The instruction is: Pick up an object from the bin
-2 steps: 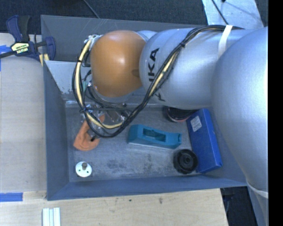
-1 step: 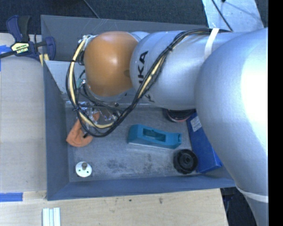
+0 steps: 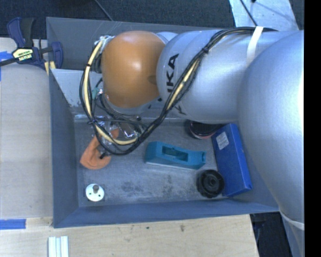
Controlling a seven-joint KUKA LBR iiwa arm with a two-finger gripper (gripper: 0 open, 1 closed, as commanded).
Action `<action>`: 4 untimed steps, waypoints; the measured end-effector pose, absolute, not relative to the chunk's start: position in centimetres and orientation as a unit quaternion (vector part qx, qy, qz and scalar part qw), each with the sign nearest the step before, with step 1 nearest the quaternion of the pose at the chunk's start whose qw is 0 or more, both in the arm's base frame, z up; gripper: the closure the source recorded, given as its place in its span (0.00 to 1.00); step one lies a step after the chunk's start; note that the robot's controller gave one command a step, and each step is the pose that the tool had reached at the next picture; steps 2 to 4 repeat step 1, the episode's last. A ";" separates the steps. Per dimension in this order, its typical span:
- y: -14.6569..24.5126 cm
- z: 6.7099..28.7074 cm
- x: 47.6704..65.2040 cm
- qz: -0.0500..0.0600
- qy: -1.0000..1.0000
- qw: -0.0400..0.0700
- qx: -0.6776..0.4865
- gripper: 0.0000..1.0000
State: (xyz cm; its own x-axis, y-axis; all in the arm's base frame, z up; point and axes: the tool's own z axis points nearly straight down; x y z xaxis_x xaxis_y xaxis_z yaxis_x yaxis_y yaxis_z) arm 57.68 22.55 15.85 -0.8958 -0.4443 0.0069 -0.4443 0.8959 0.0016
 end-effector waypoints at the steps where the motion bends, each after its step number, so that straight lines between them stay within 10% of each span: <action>1: 21.0 23.6 57.0 0.000 -0.970 0.000 0.241 1.00; 4: 21.0 23.6 57.0 0.000 -0.970 0.000 0.241 1.00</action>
Offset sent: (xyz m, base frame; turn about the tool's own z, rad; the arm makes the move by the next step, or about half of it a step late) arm 0.0315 0.0153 0.1244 -0.0045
